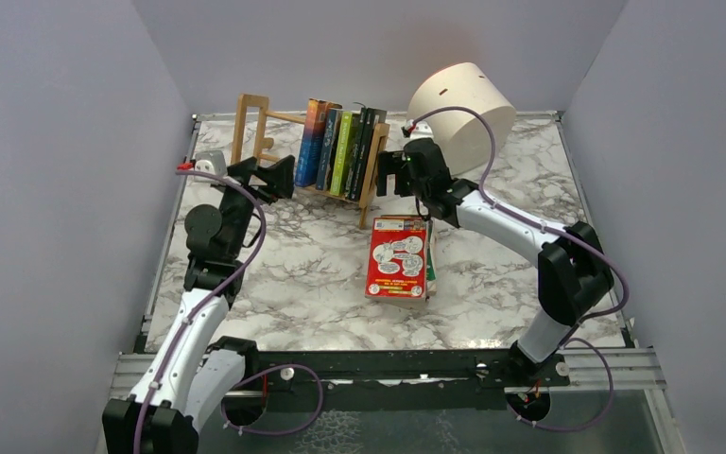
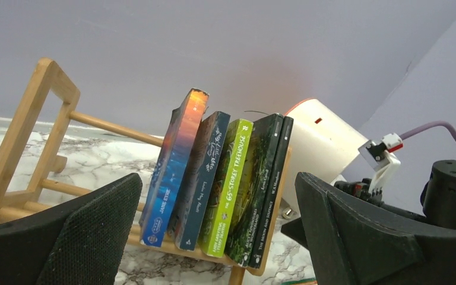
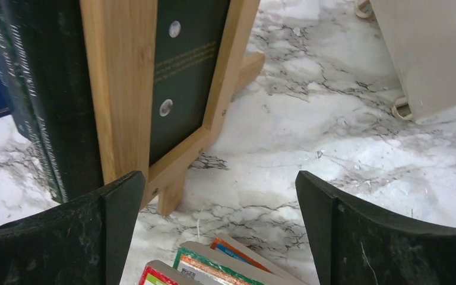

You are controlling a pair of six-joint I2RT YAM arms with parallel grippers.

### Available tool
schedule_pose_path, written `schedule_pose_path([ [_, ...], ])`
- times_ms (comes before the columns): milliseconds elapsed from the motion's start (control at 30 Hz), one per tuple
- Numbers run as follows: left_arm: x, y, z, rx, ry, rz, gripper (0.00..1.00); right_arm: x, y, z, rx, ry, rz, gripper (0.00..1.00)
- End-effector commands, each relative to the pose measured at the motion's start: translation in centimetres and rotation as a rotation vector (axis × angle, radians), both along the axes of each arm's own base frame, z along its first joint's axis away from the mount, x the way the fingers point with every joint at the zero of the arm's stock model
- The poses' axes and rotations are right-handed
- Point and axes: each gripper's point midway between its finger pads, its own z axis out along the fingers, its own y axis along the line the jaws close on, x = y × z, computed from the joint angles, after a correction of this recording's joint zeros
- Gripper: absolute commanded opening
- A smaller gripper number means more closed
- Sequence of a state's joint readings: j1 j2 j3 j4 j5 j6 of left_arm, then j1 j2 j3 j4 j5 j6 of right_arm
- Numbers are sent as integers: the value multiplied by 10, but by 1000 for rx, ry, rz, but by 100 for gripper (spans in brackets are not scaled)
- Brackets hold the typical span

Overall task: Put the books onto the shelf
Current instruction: Adjust the shelf at the center of the board.

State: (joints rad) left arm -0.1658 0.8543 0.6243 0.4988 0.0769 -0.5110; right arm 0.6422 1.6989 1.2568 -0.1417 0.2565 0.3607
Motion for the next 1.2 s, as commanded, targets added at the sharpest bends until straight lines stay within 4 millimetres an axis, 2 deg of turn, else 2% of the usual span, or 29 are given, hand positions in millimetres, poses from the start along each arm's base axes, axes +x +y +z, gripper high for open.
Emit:
schedule_pose_path([
  [0,-12,11,-19,12,55,57,99,4,14,42,104,-97,39,97],
  [100,-7,25,-26,28,76,137,99,-4,9,47,112,-104,42,97],
  [167,4,29,-30,44,108,166,99,-10,4,51,117,-112,41,97],
  [333,46,28,-35,100,208,194,99,-35,-10,71,153,-133,53,96],
  [433,69,35,-35,130,237,242,99,-55,-22,80,180,-149,61,96],
  [567,94,55,-36,163,263,346,99,-82,-40,91,210,-177,67,96],
  [767,122,89,-36,166,292,453,98,-100,-63,115,180,-230,56,97],
  [900,145,91,-35,196,284,432,97,-111,-67,121,188,-249,80,97],
  [1000,163,93,-46,258,352,417,97,-118,-69,120,188,-246,97,97],
  [1167,184,93,-60,310,363,358,94,-125,-78,119,176,-261,90,97],
])
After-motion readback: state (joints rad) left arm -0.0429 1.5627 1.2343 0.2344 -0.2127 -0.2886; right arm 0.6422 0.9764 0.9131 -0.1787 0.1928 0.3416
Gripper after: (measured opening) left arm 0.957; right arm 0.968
